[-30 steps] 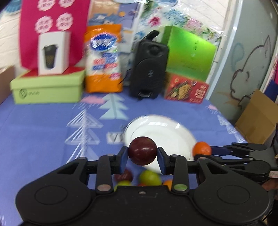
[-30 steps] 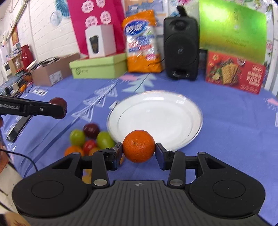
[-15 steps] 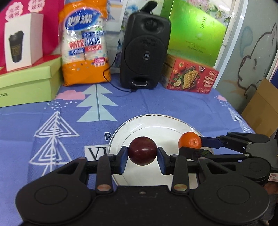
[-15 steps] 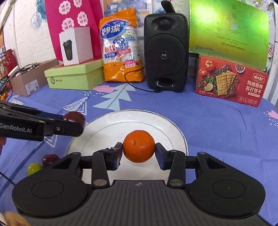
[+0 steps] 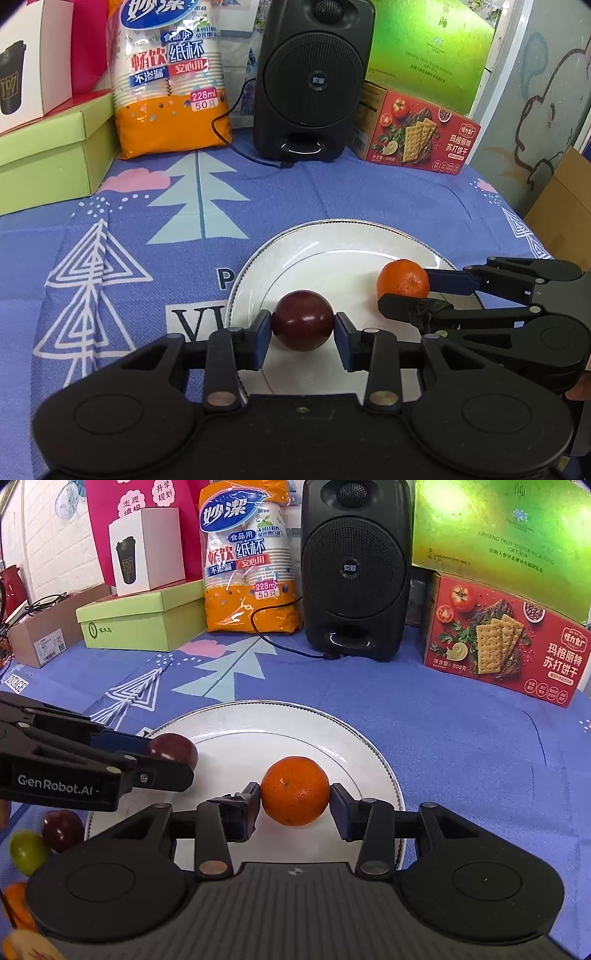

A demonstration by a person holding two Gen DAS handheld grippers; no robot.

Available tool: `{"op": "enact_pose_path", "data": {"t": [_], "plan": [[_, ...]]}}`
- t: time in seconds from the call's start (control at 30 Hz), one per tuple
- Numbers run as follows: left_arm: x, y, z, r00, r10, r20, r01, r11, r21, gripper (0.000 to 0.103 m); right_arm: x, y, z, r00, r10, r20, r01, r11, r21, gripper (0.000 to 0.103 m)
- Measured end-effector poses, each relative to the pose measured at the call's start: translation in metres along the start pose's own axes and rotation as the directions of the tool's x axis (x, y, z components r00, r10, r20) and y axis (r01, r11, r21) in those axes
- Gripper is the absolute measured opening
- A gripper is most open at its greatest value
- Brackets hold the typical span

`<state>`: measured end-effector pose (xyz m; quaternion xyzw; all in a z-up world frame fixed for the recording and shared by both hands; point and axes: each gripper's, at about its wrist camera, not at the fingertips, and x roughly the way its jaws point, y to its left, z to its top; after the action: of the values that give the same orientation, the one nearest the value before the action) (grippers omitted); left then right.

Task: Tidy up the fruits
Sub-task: 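Place the plum on the white plate with the left tool while the right tool places the orange, then grasp a large orange with the left tool while the right tool grasps a tangerine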

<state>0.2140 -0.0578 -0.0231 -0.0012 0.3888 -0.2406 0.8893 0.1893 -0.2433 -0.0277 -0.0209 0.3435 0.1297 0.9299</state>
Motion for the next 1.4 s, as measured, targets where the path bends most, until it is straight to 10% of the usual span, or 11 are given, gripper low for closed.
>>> {"op": "enact_pose_path", "data": {"t": [0.17, 0.33, 0.97, 1.4], "plan": [[-0.015, -0.004, 0.000, 0.999, 0.009, 0.045, -0.009, 1.000, 0.009, 0.102, -0.004, 0.001, 0.002, 1.000, -0.005, 0.023, 0.005, 1.000, -0.014, 0.075], [-0.041, -0.010, -0.005, 0.990, 0.087, 0.108, -0.089, 0.996, 0.016, 0.103, -0.021, -0.001, 0.003, 0.998, -0.028, 0.064, 0.028, 1.000, -0.009, 0.103], [-0.148, -0.024, -0.063, 0.951, 0.265, 0.156, -0.264, 0.964, -0.033, 0.103, -0.098, 0.021, -0.032, 0.996, -0.005, 0.088, 0.001, 0.999, 0.044, 0.103], [-0.179, -0.019, -0.126, 0.968, 0.241, 0.069, -0.235, 0.968, -0.085, 0.103, -0.135, 0.052, -0.071, 0.996, 0.048, 0.076, -0.051, 0.998, 0.034, 0.103]]}}
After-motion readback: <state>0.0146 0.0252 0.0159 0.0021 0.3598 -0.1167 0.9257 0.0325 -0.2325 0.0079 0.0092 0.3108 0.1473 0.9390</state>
